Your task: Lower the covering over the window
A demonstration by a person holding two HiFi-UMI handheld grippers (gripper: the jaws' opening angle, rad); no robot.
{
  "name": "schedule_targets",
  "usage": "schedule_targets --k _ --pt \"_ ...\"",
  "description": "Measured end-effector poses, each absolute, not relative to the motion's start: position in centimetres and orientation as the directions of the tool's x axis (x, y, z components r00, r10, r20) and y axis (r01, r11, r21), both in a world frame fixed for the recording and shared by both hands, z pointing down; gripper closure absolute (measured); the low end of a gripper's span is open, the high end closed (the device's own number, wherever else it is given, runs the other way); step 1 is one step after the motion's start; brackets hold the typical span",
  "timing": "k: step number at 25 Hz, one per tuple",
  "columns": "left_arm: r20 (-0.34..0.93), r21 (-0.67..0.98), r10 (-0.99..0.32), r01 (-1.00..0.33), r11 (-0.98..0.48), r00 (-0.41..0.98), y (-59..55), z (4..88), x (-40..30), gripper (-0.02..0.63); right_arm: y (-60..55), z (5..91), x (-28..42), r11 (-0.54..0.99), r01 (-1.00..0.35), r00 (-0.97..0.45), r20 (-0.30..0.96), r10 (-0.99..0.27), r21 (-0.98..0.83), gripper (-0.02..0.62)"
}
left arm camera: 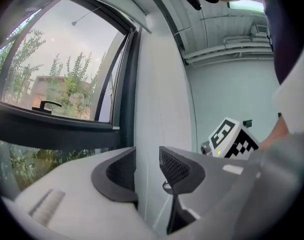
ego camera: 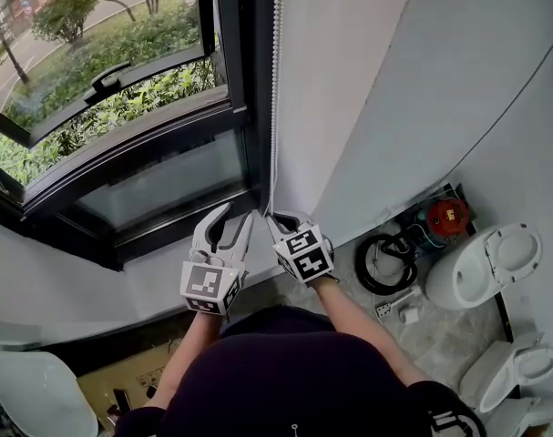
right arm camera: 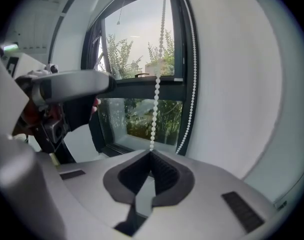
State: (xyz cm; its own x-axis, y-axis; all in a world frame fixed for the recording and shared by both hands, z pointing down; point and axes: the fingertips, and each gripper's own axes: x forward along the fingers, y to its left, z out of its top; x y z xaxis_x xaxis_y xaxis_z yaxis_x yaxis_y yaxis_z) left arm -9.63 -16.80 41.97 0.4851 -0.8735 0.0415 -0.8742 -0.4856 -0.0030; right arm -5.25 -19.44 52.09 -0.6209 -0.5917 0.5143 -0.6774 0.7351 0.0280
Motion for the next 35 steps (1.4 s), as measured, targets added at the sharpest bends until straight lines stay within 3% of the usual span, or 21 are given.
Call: schedule_targets --k 11,24,26,27,35 --pt "-0.088 -0.052 -0.841 -0.845 -0.532 0.534 -17.2 35.0 -7.7 0.476 -19.0 52.1 -5.3 0.743 -0.669 -0.63 0.51 -0.586 0.027 0.583" --pt "-0.035 -0.096 -0.775 -0.774 -0.626 0.631 -20.1 33.6 -3.1 0.477 -18.0 51.8 -5.0 0.748 -0.663 -0.635 0.503 -0.586 0.035 0.583" --pt "-0.028 -0.095 -0.777 -0.775 -0.625 0.629 -20.4 33.7 -2.9 0.505 -18.0 51.8 -4.9 0.748 -0.663 -0.634 0.503 -0.587 0.037 0.583" --pt "-0.028 -0.089 -0.776 -0.774 -0.626 0.631 -20.5 33.8 -2.8 0.582 -18.0 51.8 -4.8 0.747 -0.664 -0.634 0.502 -0.588 0.037 0.583" --pt "0.015 0.006 -0.729 -0.729 -0.685 0.685 -20.2 34.9 -2.4 0.594 -17.8 52.8 -4.6 0.75 -0.661 -0.626 0.528 -0.574 0.032 0.583"
